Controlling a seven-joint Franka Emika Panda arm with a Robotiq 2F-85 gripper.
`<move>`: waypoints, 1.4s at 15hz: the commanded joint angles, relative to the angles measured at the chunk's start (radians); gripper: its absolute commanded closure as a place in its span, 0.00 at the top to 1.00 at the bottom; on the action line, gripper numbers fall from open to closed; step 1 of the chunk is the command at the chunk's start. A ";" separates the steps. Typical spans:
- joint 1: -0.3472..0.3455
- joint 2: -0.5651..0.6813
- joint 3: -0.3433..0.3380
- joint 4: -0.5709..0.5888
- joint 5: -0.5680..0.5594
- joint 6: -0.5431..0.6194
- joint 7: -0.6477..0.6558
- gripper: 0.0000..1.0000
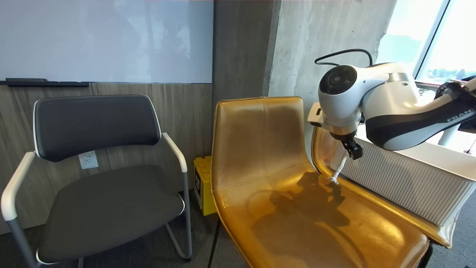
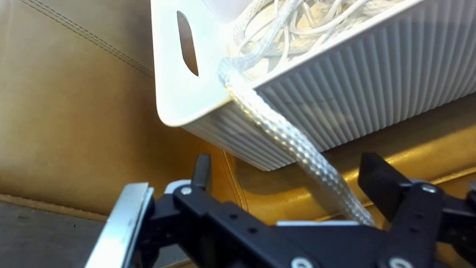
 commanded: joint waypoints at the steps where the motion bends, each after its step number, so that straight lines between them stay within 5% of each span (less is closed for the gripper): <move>1: -0.008 0.002 0.013 0.004 -0.014 -0.053 -0.041 1.00; 2: -0.009 0.003 0.014 0.003 -0.015 -0.061 -0.045 0.97; 3: -0.010 0.004 0.015 0.002 -0.015 -0.065 -0.047 0.74; 5: -0.011 0.007 0.018 0.002 -0.011 -0.077 -0.049 0.71; 10: -0.014 -0.006 0.029 -0.003 0.012 -0.101 -0.041 0.32; 14: -0.040 -0.102 0.071 -0.009 0.145 -0.171 -0.068 0.02; 21: -0.129 -0.281 0.052 0.121 0.459 -0.364 -0.106 0.03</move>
